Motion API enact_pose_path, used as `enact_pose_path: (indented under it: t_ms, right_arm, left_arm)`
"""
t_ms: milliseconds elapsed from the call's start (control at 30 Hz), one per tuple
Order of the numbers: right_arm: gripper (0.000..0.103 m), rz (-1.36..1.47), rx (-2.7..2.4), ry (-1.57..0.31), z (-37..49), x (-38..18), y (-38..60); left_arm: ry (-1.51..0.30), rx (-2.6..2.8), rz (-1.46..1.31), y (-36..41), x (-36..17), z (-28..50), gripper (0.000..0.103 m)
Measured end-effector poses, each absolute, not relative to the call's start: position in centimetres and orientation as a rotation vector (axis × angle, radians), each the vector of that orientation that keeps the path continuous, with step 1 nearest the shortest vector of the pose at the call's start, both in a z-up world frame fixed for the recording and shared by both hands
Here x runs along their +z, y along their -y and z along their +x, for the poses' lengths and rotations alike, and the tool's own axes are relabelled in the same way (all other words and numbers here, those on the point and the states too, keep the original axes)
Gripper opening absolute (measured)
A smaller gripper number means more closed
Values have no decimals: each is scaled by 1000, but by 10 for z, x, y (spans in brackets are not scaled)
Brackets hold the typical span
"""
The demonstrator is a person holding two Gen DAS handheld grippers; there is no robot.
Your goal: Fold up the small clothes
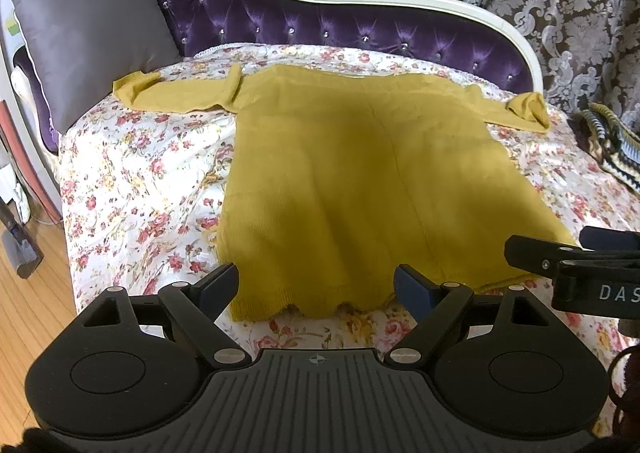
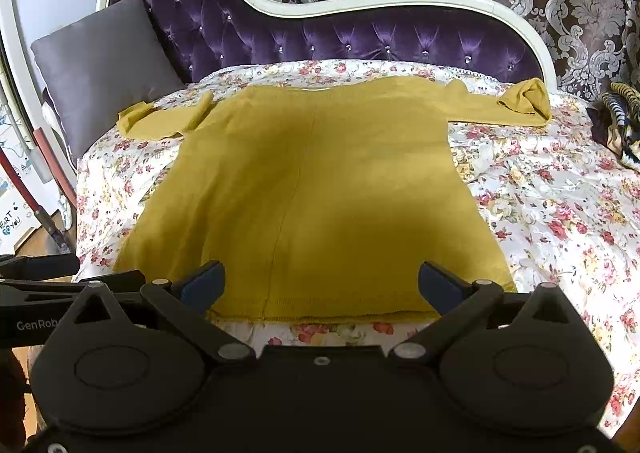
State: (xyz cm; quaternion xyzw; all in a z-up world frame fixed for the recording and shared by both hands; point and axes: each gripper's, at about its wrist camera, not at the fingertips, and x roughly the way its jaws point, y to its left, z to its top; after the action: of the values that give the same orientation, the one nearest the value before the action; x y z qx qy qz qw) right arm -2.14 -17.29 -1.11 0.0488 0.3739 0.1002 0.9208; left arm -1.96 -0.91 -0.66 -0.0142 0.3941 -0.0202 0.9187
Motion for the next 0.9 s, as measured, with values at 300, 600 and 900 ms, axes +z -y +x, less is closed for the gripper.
enact_pose_path:
  t_ms: [300, 600, 900]
  right_arm:
    - [103, 120, 209, -819, -14, -20, 174]
    - [103, 133, 223, -912, 4, -29, 175]
    - [102, 171, 232, -960, 45, -28, 203]
  left_arm:
    - [-871, -44, -33, 7, -15, -12, 85]
    - [-902, -44, -20, 4, -20, 1, 85]
    - [-854, -50, 20, 4, -13, 38, 85]
